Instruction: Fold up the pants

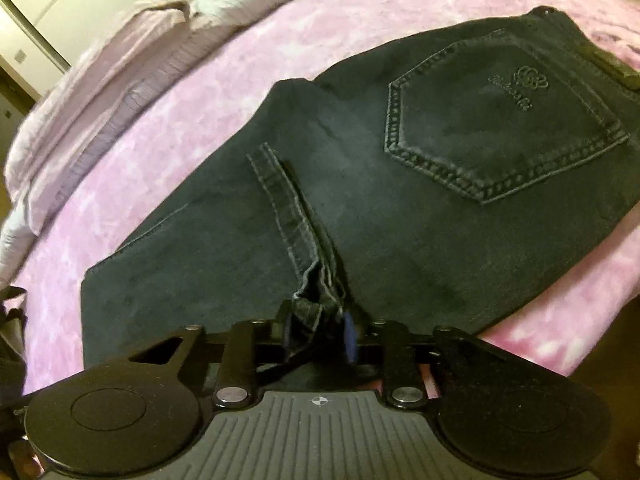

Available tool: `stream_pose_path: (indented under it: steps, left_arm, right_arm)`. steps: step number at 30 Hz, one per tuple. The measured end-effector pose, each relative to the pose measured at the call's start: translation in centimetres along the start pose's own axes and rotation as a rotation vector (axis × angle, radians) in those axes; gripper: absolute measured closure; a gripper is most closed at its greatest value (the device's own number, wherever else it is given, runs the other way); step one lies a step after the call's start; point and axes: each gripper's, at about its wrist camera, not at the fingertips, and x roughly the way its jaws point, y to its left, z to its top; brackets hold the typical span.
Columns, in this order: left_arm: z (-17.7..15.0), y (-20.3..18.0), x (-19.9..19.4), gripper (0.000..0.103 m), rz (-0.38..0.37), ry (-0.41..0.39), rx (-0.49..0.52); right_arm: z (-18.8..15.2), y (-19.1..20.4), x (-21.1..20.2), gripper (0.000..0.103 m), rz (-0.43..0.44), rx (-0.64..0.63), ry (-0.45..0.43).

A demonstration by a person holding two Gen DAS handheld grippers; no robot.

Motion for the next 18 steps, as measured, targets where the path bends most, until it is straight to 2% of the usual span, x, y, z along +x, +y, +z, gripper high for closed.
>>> stream_pose_path:
  steps: [3,4,8,11,12,13,14,15,18]
  left_arm:
    - [1.8,0.5,-0.2,0.076,0.006,-0.042,-0.002]
    - [2.5,0.5,0.0,0.076,0.013,-0.052,0.011]
    - [5.5,-0.1,2.2,0.077,0.031,-0.117,0.066]
    - [7.1,-0.5,4.5,0.078,0.030,-0.122,0.085]
    - [7.5,-0.7,5.5,0.078,0.045,-0.117,0.102]
    - [7.6,-0.8,6.6,0.077,0.056,-0.100,0.120]
    - [7.6,-0.8,7.4,0.077,0.053,-0.081,0.131]
    - [7.4,-0.9,7.7,0.077,0.056,-0.086,0.138]
    - [7.0,-0.8,6.3,0.078,0.050,-0.091,0.142]
  right_arm:
    - [1.5,1.8,-1.2,0.073,-0.091,-0.149,-0.136]
    - [2.3,2.8,-0.9,0.073,-0.092,-0.223,-0.164]
    - [4.7,5.7,1.7,0.079,0.014,-0.388,-0.222]
    - [5.9,6.9,4.5,0.083,-0.010,-0.468,-0.207]
    - [6.0,6.8,5.8,0.083,-0.034,-0.473,-0.171]
    - [6.1,6.3,7.9,0.083,-0.057,-0.470,-0.083]
    - [5.9,5.7,8.7,0.083,-0.046,-0.452,-0.056]
    - [5.8,5.2,8.4,0.083,-0.037,-0.430,-0.084]
    - [5.0,4.6,5.8,0.083,-0.067,-0.433,-0.094]
